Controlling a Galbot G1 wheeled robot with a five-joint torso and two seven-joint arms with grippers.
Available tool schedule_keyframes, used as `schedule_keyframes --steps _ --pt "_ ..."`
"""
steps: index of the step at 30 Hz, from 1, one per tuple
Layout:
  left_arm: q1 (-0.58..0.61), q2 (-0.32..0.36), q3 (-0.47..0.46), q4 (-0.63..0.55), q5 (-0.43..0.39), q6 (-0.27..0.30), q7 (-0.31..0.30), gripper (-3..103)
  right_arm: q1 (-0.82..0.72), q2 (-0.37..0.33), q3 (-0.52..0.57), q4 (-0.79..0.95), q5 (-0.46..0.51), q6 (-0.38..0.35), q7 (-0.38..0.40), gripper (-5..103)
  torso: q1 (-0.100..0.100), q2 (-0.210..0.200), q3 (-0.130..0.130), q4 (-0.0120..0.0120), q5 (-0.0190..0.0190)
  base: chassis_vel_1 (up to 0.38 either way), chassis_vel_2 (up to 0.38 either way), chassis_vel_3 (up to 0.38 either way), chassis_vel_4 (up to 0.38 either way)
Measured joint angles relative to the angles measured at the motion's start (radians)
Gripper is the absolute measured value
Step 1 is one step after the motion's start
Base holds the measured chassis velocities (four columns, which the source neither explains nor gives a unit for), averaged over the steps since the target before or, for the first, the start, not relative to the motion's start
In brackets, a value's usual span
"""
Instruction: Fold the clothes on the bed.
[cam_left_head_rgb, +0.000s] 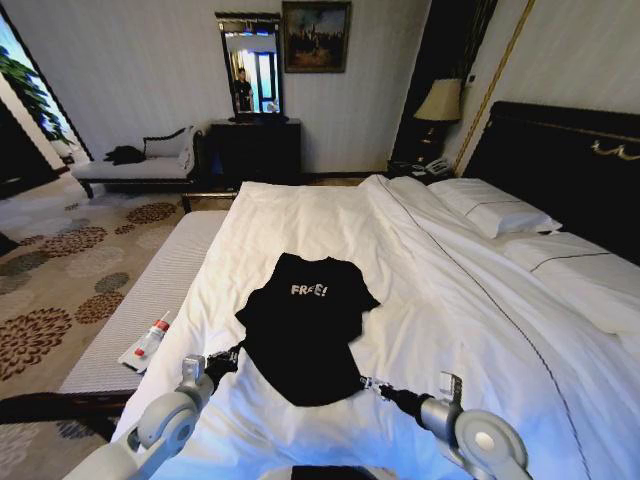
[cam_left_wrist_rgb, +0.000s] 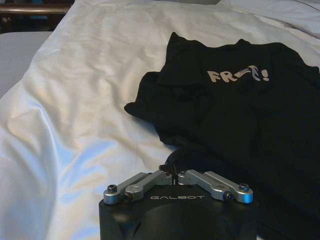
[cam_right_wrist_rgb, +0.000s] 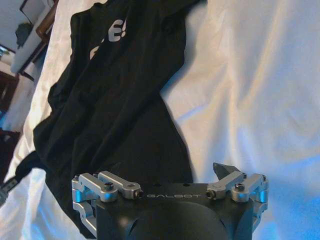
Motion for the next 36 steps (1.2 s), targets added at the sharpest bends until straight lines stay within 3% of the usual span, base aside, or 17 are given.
schedule_keyframes --steps 5,8,15,17,18,22,24,29,30,33,36 --pt "0.004 0.007 -0.007 -0.012 -0.010 0.004 -0.008 0 0.019 0.041 -0.025 -0.037 -0.003 0.000 0.000 100 0.000 0.000 0.000 0.0000 -0.0001 0.000 0.000 0.000 0.000" --pt "0.009 0.009 -0.012 -0.017 -0.013 0.005 -0.011 0 0.013 0.049 -0.036 -0.061 -0.030 0.000 -0.015 87 0.000 0.000 0.000 -0.0001 -0.0001 0.000 0.000 0.000 0.000" --pt "0.015 0.005 -0.012 -0.017 -0.011 0.006 -0.012 0 0.021 0.035 -0.054 -0.086 -0.053 0.010 -0.026 77 0.000 0.000 0.000 -0.0001 -0.0002 0.000 0.000 0.000 0.000" --pt "0.015 0.004 -0.012 -0.017 -0.009 0.006 -0.012 0 0.024 0.036 -0.064 -0.088 -0.055 0.009 -0.026 65 0.000 0.000 0.000 -0.0001 -0.0002 0.000 0.000 0.000 0.000" --pt "0.015 0.004 -0.012 -0.017 -0.009 0.006 -0.012 0 0.024 0.036 -0.064 -0.088 -0.055 0.009 -0.026 65 0.000 0.000 0.000 -0.0001 -0.0002 0.000 0.000 0.000 0.000" --pt "0.017 -0.002 -0.012 -0.016 -0.007 0.005 -0.012 0 0.038 0.042 -0.077 -0.106 -0.065 0.015 -0.025 43 0.000 0.000 0.000 -0.0001 -0.0001 0.000 0.000 0.000 0.000" --pt "0.018 -0.002 -0.012 -0.016 -0.006 0.005 -0.012 0 0.041 0.041 -0.078 -0.107 -0.065 0.017 -0.024 43 0.000 0.000 0.000 0.0000 0.0000 0.000 0.000 0.000 0.000" --pt "0.015 -0.004 -0.010 -0.014 -0.006 0.005 -0.012 0 0.052 0.031 -0.080 -0.111 -0.064 0.018 -0.021 22 0.000 0.000 0.000 0.0000 0.0000 0.000 0.000 0.000 0.000" --pt "0.015 -0.004 -0.010 -0.014 -0.006 0.005 -0.012 0 0.052 0.031 -0.080 -0.111 -0.064 0.018 -0.021 22 0.000 0.000 0.000 0.0000 0.0000 0.000 0.000 0.000 0.000" --pt "0.011 -0.004 -0.008 -0.011 -0.007 0.004 -0.012 0 0.055 0.031 -0.082 -0.112 -0.064 0.019 -0.020 5 0.000 0.000 0.000 0.0000 0.0000 0.000 0.000 0.000 0.000" --pt "0.011 -0.004 -0.008 -0.011 -0.008 0.003 -0.012 0 0.055 0.031 -0.083 -0.111 -0.064 0.019 -0.020 2 0.000 0.000 0.000 0.0000 0.0000 0.000 0.000 0.000 0.000"
